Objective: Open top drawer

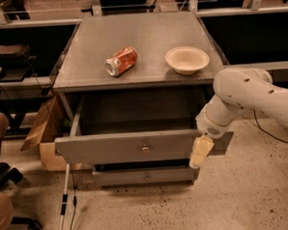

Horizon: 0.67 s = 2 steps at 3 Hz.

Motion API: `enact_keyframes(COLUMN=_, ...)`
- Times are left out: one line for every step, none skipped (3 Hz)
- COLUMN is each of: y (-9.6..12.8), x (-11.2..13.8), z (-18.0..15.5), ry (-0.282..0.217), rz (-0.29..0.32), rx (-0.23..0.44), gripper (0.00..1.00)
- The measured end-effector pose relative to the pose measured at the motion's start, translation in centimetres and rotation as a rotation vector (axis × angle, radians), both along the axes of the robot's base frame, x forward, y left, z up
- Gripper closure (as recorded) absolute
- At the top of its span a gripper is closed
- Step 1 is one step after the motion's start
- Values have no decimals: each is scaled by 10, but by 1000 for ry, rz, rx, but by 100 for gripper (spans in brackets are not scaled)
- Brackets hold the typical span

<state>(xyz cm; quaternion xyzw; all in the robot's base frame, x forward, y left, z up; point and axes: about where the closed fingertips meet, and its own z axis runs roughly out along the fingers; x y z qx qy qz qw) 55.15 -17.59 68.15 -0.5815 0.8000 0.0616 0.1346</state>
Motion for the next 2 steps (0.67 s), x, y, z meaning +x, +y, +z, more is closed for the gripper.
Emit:
enact_keyframes(y=9, x=-4, z=1, ry=9, rz=10, rx=-7, gripper=0)
enact_keyframes(y=16, x=-7, z=1, ry=29, rz=20, rx=-15, gripper=11)
